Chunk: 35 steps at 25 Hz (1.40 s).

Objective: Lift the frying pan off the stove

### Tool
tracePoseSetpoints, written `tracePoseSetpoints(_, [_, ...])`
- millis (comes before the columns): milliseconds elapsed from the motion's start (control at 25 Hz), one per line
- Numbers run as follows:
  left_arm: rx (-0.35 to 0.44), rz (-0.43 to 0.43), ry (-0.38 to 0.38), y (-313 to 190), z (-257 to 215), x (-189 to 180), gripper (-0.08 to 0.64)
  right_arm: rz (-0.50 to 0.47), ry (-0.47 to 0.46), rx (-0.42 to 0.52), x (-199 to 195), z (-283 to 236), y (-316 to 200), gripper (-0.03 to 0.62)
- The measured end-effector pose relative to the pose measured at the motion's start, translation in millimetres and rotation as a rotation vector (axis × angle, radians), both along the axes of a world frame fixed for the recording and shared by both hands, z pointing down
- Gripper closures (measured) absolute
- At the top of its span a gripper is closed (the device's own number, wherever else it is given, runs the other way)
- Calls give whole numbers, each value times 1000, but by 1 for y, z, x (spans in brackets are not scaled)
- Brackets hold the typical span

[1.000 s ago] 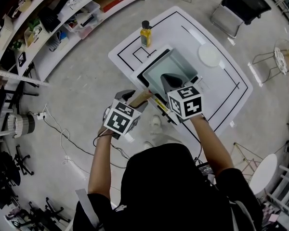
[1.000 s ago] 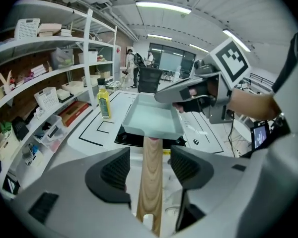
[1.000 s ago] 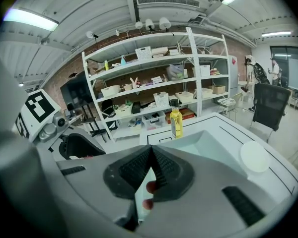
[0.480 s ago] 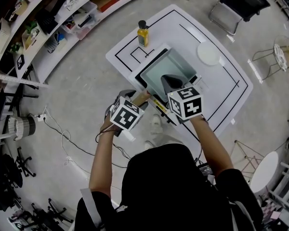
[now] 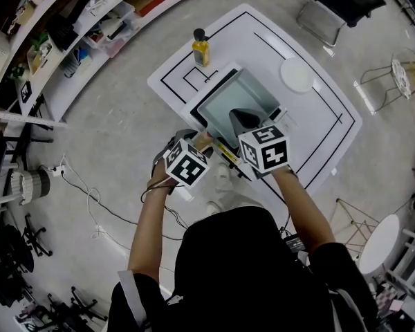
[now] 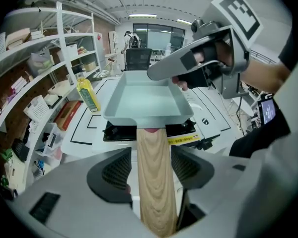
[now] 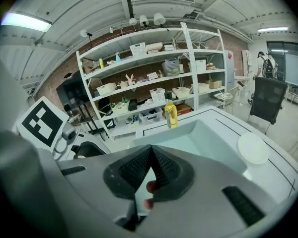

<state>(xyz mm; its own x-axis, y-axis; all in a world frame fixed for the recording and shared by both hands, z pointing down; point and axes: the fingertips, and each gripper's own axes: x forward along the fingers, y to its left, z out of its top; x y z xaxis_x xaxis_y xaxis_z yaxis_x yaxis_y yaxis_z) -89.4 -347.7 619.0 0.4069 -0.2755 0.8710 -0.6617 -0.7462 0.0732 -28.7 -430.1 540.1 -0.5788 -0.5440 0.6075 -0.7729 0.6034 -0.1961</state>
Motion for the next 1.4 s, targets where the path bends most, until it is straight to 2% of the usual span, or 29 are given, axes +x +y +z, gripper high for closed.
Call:
tracePoseSetpoints(360, [-37, 20, -45, 1, 11, -2, 320, 11, 4, -11, 5, 5, -3, 591])
tracePoseSetpoints(480, [-24, 32, -78, 1, 13, -2, 392, 11, 6, -16, 7, 8, -2, 591])
tracePoseSetpoints(600, [-21, 40, -94, 1, 14, -3, 403, 13, 6, -19, 7, 9, 0, 591])
tracePoseSetpoints(1040, [-40, 36, -90, 4, 18, -3, 420, 19, 11, -18, 9, 7, 0, 591])
tracePoseSetpoints(1400, [-17, -15, -54, 7, 22, -1, 428, 6, 8, -9, 5, 5, 1, 591])
